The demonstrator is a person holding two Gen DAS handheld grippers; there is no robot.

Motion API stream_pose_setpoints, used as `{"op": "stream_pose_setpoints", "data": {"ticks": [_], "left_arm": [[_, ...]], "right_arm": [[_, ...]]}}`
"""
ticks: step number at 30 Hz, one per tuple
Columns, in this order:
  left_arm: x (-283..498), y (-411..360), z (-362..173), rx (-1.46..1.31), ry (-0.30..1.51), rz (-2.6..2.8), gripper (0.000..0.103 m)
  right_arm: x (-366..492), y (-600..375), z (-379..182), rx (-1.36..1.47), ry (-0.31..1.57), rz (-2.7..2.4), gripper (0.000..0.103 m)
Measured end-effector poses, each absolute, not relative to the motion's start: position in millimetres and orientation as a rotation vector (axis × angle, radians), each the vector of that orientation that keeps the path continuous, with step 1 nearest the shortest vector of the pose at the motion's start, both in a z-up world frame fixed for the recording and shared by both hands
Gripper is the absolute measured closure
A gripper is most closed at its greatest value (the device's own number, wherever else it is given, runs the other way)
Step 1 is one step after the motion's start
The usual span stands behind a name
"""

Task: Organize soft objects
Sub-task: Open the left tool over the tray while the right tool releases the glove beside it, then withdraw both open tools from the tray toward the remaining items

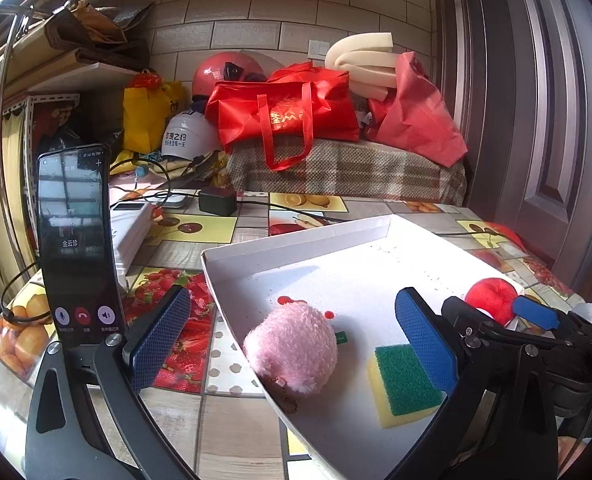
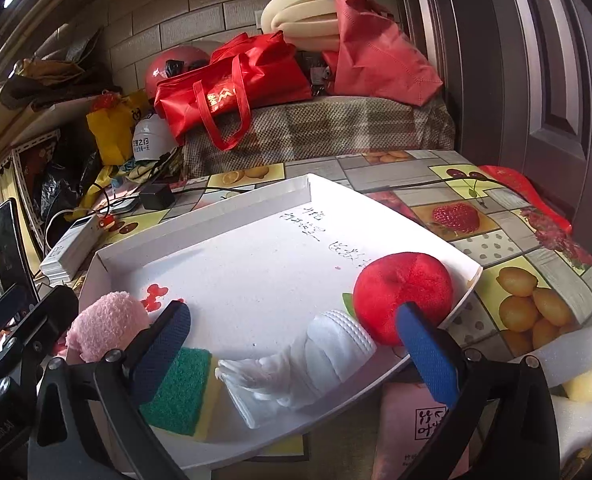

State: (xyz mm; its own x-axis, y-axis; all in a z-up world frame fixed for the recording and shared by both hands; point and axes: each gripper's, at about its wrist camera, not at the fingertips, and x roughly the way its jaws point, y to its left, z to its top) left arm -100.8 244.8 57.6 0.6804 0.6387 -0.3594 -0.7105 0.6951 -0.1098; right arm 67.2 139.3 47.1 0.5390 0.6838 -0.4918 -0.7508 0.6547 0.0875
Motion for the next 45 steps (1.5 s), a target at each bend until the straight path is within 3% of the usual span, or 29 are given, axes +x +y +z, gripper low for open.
{"op": "stream_pose_setpoints", "data": {"ticks": [29,38,45], "left_arm": [[-129.1,220.9,56.8,-0.228,0.291,0.841,0.000],[-161.0,184.0,60.7,-0.186,0.219,0.815,0.000],[-171.0,177.7,61.6,-0.301,0.209,0.690,0.000]], "right_arm": [[28.7,105.1,58.0,-0.127,0.335,0.806,0.000],[-5.3,38.0,64.9,-0.117,0.233,0.902,0.000],[21.2,-57.6,76.6,0.016,0.200,0.674,0.000]]}}
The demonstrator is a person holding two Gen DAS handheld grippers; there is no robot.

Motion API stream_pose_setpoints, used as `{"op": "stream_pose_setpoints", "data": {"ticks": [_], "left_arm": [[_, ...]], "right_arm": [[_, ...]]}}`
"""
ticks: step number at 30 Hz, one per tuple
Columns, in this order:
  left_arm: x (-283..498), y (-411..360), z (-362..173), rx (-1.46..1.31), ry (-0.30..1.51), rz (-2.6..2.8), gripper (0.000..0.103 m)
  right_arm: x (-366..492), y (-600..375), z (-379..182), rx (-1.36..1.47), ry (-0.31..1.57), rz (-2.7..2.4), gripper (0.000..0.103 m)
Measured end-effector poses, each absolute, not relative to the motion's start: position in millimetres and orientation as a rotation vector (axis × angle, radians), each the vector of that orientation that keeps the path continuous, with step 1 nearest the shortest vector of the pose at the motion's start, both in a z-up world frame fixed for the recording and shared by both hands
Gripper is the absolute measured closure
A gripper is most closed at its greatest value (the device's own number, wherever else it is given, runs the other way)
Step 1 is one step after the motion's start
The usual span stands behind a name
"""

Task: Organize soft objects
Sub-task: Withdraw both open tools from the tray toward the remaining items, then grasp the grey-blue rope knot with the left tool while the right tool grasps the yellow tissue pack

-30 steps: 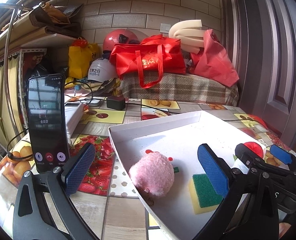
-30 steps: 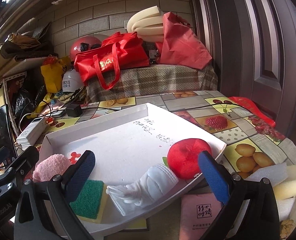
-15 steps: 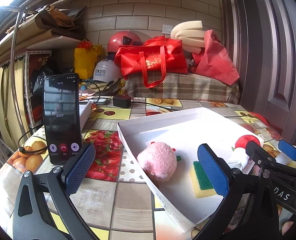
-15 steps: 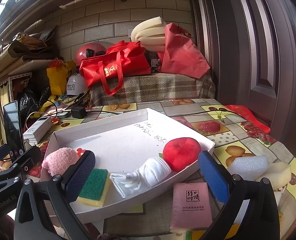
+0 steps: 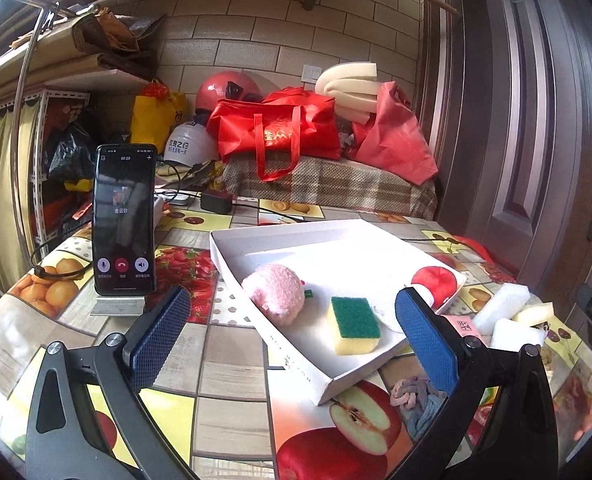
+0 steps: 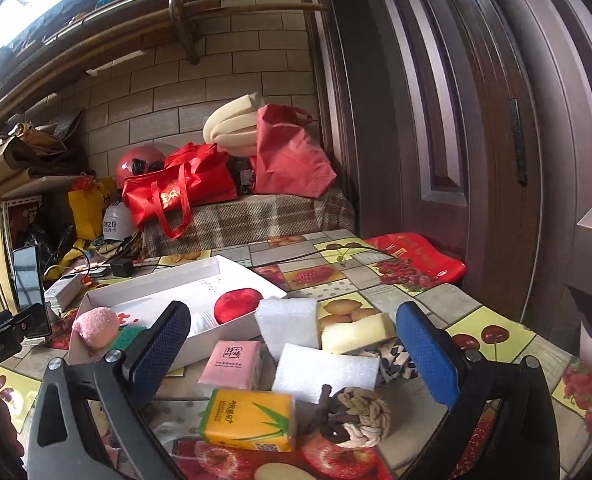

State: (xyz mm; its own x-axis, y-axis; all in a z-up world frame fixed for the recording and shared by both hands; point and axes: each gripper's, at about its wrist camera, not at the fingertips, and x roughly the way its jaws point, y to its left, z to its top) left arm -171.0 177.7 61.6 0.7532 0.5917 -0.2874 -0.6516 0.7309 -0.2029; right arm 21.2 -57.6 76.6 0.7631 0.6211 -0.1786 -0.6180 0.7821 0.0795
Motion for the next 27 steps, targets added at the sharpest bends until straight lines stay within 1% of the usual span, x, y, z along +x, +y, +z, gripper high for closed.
{"op": "stream_pose_setpoints", "data": {"ticks": [3,5,7,11,14,20,23,27], "left_arm": [[-170.8,179.0,60.0,-0.351,0.215,0.603,0.000],[-164.0,177.6,57.6,-0.362,0.247,0.531,0.000],[-155.7,172.9,55.1,-0.371,0.289,0.440,0.000],[-138.7,150.3,54.2,-0.274,0.388,0.376,0.000],[-130.6,135.4,52.3,-0.214,0.444,0.301,0.000],[-125.9,129.6,47.1,-0.202,0.494,0.243,0.000],[-124.1,135.2,43.7,-0.235,0.521,0.230,0.000],[-118.0,133.1,39.6,-0.228,0.569,0.216,0.000]], "right_arm": [[45.5,-85.5,73.2,0.004,0.276,0.689,0.000],[62.3,-97.8,68.9,0.009,0.375,0.760,0.000],[71.0,-102.1,64.3,-0.031,0.435,0.772,0.000],[63.5,-101.4,58.2,-0.092,0.494,0.862,0.000],[43.8,-85.3,52.6,-0.187,0.536,1.003,0.000],[28.6,-33.9,23.8,-0.374,0.764,1.216,0.000],[44.7,-18.9,13.7,-0.374,0.844,1.189,0.000],[67.5,-10.5,10.3,-0.337,0.859,1.087,0.000]]}}
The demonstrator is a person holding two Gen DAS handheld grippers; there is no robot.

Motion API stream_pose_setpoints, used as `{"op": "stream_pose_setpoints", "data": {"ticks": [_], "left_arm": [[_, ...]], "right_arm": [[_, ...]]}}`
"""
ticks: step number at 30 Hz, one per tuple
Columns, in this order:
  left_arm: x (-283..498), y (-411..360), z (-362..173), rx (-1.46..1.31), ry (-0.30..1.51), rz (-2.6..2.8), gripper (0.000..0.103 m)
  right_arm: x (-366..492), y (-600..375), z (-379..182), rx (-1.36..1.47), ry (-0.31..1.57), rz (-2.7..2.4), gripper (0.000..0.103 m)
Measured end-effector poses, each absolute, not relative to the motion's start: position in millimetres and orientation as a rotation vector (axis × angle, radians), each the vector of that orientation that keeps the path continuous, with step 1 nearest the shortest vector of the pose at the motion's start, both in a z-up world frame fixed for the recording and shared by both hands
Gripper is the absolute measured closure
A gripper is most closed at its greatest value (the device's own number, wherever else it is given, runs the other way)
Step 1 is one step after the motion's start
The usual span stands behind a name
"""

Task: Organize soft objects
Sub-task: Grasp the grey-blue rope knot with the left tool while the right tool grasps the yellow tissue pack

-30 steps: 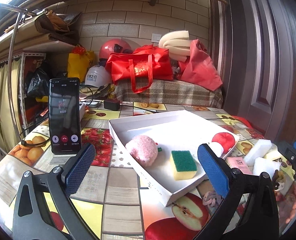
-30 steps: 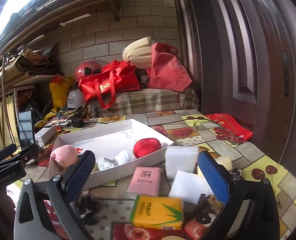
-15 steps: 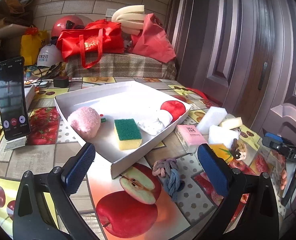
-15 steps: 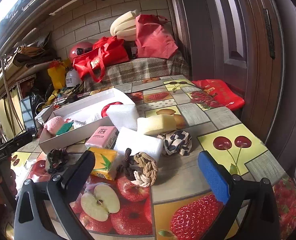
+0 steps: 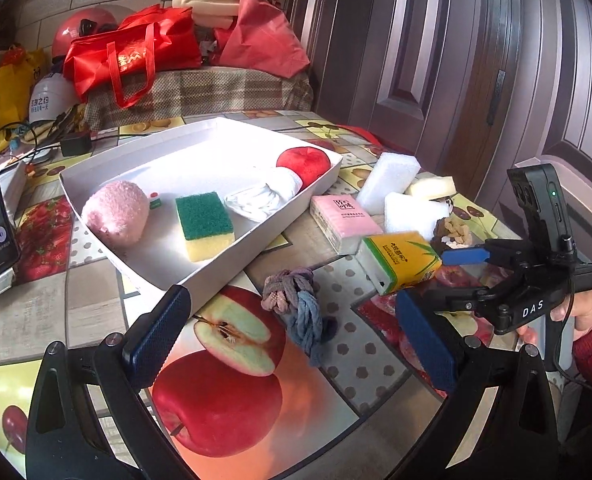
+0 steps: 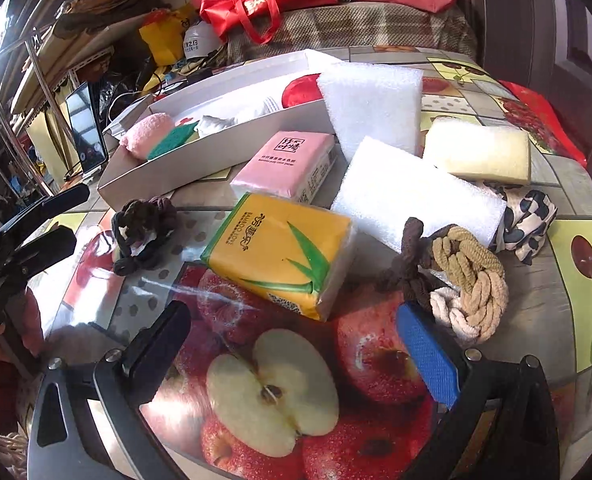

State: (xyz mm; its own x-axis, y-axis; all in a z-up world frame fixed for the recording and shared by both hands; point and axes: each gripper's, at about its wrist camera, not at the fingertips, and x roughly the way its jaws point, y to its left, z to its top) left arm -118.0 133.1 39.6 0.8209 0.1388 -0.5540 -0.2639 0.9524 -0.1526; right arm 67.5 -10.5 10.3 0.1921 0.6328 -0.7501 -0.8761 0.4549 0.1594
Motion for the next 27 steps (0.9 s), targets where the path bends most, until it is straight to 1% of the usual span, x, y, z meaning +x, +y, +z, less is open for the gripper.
{"op": "stream_pose_setpoints", "data": {"ticks": [2,3,4,8,14,17,18,21,22,23,24,25,26,27], "left_arm": [[-114.2,127.3,37.9,-0.205,0.594,0.201,0.002],[-112.8,123.5,37.3,-0.187,0.603,0.204,0.005],[-111.7,120.5,37.0,-0.170,0.610,0.210,0.006],[-109.9,116.4,35.8,-0.151,0.623,0.210,0.006],[-107.8,120.0,33.5,-0.174,0.641,0.229,0.006],[-101.1,119.1,29.8,-0.156,0.682,0.248,0.007],[-98.7,118.4,28.3,-0.148,0.696,0.255,0.010],[-91.3,119.8,23.4,-0.147,0.731,0.278,0.026],[-89.2,121.2,21.6,-0.153,0.743,0.279,0.029],[-87.8,122.1,20.1,-0.159,0.751,0.278,0.029],[-87.2,122.6,19.5,-0.161,0.754,0.275,0.029],[-86.7,122.3,19.2,-0.159,0.755,0.274,0.033],[-85.5,121.4,18.7,-0.156,0.758,0.273,0.037],[-83.1,120.4,17.9,-0.152,0.766,0.270,0.044]], "right_arm": [[65.0,-5.6,12.1,-0.330,0.853,1.086,0.000],[61.7,-1.9,11.5,-0.334,0.854,1.095,0.000],[57.3,1.2,11.0,-0.341,0.852,1.104,0.000],[46.1,13.3,11.2,-0.359,0.848,1.121,0.000],[66.3,21.7,10.0,-0.358,0.842,0.980,0.000],[64.2,24.8,10.8,-0.343,0.847,0.972,0.000],[60.4,28.4,10.3,-0.352,0.843,0.974,0.000],[52.1,40.4,8.4,-0.397,0.828,0.922,0.000],[53.0,43.1,7.6,-0.400,0.826,0.901,0.001],[54.8,44.6,7.4,-0.402,0.825,0.886,0.001],[56.4,44.5,8.2,-0.395,0.820,0.883,0.010],[56.8,43.1,10.0,-0.394,0.805,0.881,0.029],[57.1,41.5,11.9,-0.398,0.790,0.886,0.029],[58.0,38.5,12.1,-0.389,0.792,0.898,0.029]]}}
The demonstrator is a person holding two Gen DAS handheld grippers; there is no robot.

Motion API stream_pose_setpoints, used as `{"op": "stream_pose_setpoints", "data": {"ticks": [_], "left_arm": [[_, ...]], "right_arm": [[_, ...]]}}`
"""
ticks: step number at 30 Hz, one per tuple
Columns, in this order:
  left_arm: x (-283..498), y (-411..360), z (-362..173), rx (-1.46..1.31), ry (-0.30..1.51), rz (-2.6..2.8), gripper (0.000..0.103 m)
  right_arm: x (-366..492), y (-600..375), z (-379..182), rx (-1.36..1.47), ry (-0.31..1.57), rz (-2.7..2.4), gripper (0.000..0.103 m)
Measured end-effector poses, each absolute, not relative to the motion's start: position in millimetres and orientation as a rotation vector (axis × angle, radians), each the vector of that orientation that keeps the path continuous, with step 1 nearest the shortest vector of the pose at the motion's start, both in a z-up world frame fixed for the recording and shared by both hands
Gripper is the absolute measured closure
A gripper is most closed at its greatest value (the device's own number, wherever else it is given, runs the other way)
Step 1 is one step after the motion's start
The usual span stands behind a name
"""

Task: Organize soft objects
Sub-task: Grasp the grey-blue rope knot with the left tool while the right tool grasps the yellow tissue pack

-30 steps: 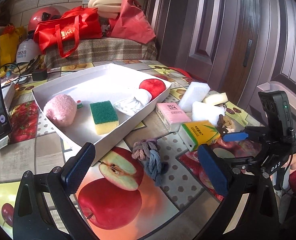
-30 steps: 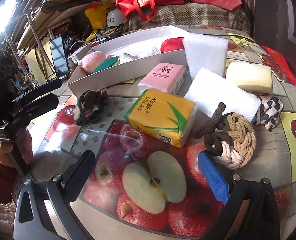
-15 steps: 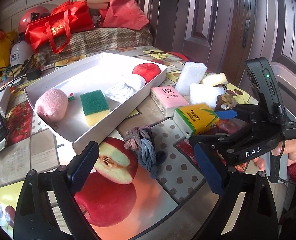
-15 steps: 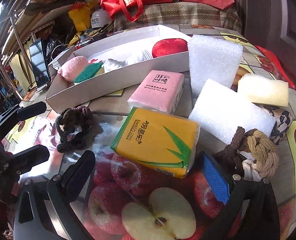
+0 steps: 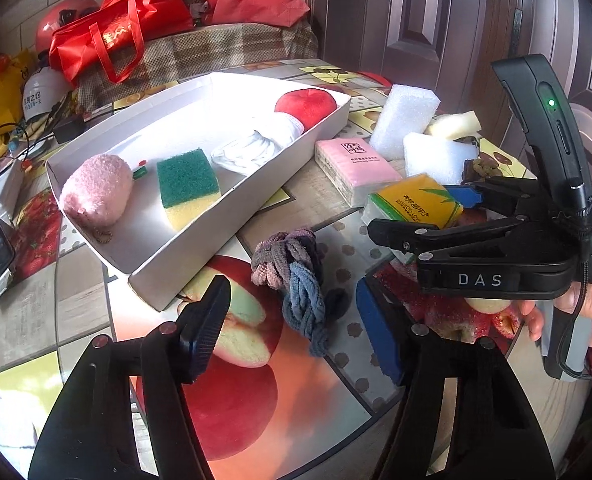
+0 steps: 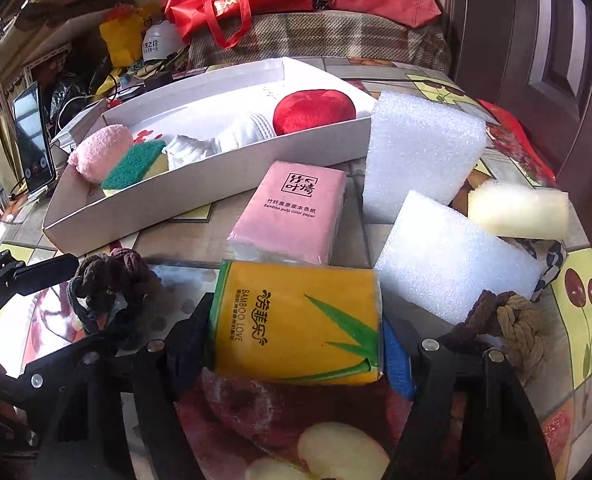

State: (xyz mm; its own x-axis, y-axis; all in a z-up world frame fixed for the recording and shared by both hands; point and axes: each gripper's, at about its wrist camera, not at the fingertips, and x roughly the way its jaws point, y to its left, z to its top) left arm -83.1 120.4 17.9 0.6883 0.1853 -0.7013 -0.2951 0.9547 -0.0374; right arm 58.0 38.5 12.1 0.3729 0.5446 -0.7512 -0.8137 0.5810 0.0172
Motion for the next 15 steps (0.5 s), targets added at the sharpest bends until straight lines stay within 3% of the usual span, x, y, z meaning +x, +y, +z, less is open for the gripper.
{"op": "stream_pose_setpoints", "data": {"ticks": [5,9,15], "left_arm": [[-66.6,114.0,13.5,-0.125,0.809,0.273,0.048],[-59.1,117.1,9.7,-0.149,0.833,0.283,0.088],[-76.8,111.8,25.0,-0.140,0.717,0.286,0.090]], "right_arm": [[61.1,18.8,15.2,-0.293,0.800,0.930,0.030],[62.5,8.5,18.5,-0.234,0.792,0.923,0.030],[55.4,-7.7,31.1,-0.164,0.698,0.919,0.030]]}}
